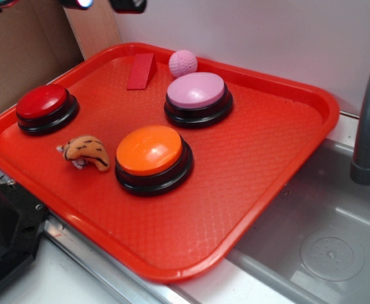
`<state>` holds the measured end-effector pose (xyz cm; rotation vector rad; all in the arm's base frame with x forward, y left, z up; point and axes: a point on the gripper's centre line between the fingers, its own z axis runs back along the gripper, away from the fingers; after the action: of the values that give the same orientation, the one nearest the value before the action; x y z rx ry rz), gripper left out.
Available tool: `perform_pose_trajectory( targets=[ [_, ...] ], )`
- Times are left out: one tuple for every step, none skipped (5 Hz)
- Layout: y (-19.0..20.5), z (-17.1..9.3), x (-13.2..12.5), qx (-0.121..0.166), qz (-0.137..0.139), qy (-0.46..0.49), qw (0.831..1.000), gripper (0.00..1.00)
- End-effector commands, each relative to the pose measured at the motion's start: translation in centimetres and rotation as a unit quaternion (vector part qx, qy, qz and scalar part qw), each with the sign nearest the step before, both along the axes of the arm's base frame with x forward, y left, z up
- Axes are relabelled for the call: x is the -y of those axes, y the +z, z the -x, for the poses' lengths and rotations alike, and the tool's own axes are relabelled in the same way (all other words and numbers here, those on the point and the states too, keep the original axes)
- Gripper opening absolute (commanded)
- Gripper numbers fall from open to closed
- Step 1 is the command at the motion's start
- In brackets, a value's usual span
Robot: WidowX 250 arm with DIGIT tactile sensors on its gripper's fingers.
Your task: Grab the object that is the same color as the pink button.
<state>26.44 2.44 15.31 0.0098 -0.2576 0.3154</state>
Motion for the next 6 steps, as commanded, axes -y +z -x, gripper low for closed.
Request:
perform_pose_trajectory(
  targets=[
    [-3.4,-6.5,-1.3,0.060,-0.012,0.026,0.998,1.00],
    [-5.7,-8.1,-1.4,0.054,-0.021,0.018,0.998,1.00],
    [-7.1,-8.4,-1.7,0.053,-0.031,0.015,0.998,1.00],
    [-8.8,-8.0,-1.4,0.052,-0.034,-0.001,0.998,1.00],
    [-9.7,-8.1,-1.5,0.056,-0.035,-0.010,0.998,1.00],
    [-10.3,-8.2,-1.5,0.060,-0.027,-0.019,0.998,1.00]
  ],
)
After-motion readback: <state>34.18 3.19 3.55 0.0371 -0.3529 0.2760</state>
